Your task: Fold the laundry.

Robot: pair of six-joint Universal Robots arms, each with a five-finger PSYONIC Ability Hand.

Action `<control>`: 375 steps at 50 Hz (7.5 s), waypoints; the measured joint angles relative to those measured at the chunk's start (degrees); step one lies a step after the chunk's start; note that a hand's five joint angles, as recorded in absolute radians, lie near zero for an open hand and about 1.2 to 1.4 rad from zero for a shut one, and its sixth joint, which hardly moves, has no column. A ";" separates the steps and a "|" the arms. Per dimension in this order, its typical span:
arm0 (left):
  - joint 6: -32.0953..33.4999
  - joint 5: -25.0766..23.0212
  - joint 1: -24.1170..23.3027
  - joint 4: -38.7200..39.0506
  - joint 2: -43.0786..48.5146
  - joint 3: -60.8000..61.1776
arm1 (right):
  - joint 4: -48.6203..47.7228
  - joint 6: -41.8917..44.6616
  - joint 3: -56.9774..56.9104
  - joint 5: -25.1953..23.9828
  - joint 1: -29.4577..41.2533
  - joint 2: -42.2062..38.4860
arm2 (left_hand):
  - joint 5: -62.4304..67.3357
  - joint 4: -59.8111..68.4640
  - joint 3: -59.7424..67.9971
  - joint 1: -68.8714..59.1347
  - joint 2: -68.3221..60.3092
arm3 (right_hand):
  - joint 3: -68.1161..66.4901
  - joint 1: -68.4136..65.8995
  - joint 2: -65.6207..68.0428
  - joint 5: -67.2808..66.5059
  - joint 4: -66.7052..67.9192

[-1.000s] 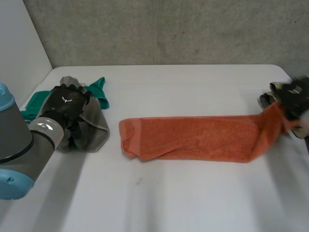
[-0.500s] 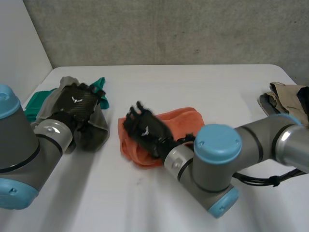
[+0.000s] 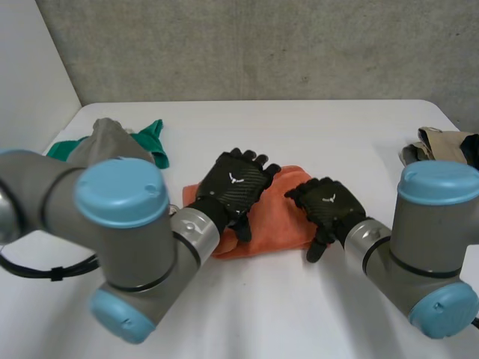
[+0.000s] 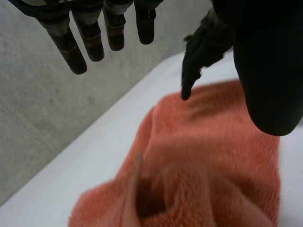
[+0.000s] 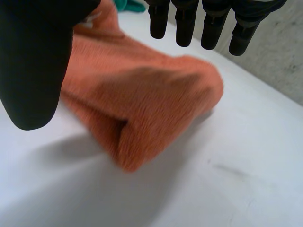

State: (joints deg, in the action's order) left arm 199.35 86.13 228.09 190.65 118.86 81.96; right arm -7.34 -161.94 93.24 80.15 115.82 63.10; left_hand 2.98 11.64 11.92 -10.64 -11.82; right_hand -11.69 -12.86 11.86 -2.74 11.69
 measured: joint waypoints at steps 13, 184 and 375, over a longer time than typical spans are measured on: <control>9.15 17.60 9.11 -1.24 13.05 -11.12 | -9.99 5.31 2.02 3.16 1.90 -3.90 | 0.00 0.00 0.00 0.00 0.00 | -42.36 -40.38 42.60 -41.31 42.56; -7.83 14.87 3.29 -18.24 -4.87 -6.13 | 4.69 -0.53 -4.64 7.65 6.85 4.61 | -0.02 0.00 0.00 0.00 0.00 | -0.09 -0.04 0.01 0.05 0.07; -22.07 -29.21 5.12 -15.62 -21.11 -5.42 | -43.85 -18.96 -21.69 -35.44 -54.76 -23.26 | -0.02 0.00 0.00 -0.01 0.00 | 0.00 0.11 -0.06 -0.51 0.18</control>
State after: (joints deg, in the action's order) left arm 177.29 56.92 233.20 175.03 97.74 76.54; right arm -51.19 -180.90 71.55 44.71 61.07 39.84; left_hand 2.95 11.64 11.92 -10.65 -11.82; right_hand -11.69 -12.75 11.79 -3.25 11.87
